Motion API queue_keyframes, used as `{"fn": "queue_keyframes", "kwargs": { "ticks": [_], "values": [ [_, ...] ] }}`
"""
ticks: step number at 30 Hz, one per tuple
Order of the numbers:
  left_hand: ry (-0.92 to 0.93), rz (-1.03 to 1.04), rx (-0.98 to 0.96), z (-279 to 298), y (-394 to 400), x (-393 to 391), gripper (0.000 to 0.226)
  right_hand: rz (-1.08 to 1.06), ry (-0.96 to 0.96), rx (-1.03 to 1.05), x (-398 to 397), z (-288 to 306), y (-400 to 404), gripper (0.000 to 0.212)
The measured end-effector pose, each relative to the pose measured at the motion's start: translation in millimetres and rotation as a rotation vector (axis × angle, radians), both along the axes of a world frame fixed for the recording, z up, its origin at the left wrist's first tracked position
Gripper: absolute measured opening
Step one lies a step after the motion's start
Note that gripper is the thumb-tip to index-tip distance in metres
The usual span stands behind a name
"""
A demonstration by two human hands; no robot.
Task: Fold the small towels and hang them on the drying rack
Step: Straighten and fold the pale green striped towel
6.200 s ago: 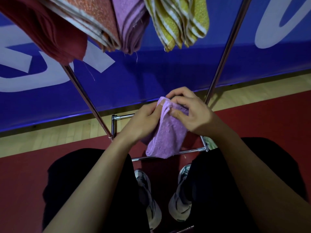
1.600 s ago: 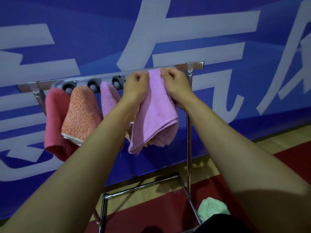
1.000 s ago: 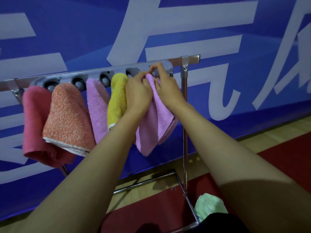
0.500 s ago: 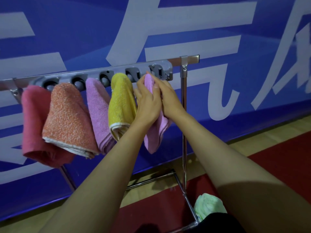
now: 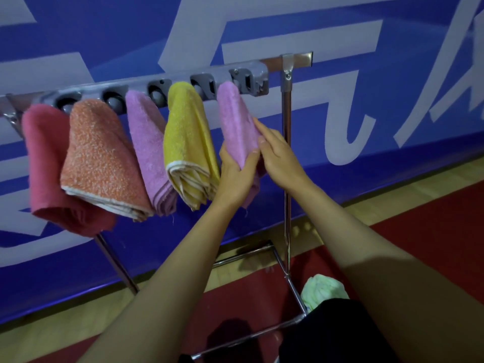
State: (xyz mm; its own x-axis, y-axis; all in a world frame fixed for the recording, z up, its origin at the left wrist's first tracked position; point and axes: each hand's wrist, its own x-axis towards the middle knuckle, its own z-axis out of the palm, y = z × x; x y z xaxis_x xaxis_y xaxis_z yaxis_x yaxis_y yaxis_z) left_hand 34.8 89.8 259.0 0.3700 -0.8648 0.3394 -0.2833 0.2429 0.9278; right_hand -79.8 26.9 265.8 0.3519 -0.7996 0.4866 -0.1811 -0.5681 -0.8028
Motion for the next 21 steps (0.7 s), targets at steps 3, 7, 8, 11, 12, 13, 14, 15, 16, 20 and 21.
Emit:
{"fn": "queue_keyframes", "kwargs": {
  "ticks": [3, 7, 8, 11, 12, 13, 14, 15, 16, 20, 21],
  "values": [
    [0.015, -0.066, 0.118, -40, 3, -1, 0.051, -0.052, -0.017, 0.049, -13, -36, 8, 0.047],
    [-0.032, -0.135, 0.382, -95, 9, -7, 0.050, -0.096, 0.013, 0.129, -28, -83, 11, 0.048],
    [-0.037, -0.150, 0.431, -108, 8, -9, 0.048, -0.111, 0.012, 0.153, -32, -96, 9, 0.049],
    [-0.017, -0.196, 0.553, -144, 2, -16, 0.037, -0.146, 0.049, 0.252, -51, -141, 1, 0.048],
    [-0.005, -0.216, 0.573, -156, 1, -20, 0.032, -0.150, 0.051, 0.288, -59, -160, -2, 0.045],
    [0.009, -0.240, 0.596, -168, 1, -24, 0.028, -0.158, 0.053, 0.317, -67, -176, -4, 0.040],
    [0.020, -0.264, 0.625, -181, 0, -29, 0.026, -0.176, 0.055, 0.344, -75, -197, -9, 0.035],
    [0.025, -0.286, 0.659, -196, -2, -33, 0.025, -0.200, 0.056, 0.381, -83, -219, -14, 0.033],
    [0.026, -0.308, 0.691, -213, -4, -37, 0.023, -0.222, 0.046, 0.424, -89, -238, -17, 0.035],
    [0.003, -0.361, 0.827, -274, -12, -44, 0.025, -0.290, 0.011, 0.628, -105, -312, -27, 0.033],
    [0.003, -0.369, 0.847, -290, -17, -44, 0.026, -0.282, 0.029, 0.673, -108, -332, -31, 0.031]
  ]
}}
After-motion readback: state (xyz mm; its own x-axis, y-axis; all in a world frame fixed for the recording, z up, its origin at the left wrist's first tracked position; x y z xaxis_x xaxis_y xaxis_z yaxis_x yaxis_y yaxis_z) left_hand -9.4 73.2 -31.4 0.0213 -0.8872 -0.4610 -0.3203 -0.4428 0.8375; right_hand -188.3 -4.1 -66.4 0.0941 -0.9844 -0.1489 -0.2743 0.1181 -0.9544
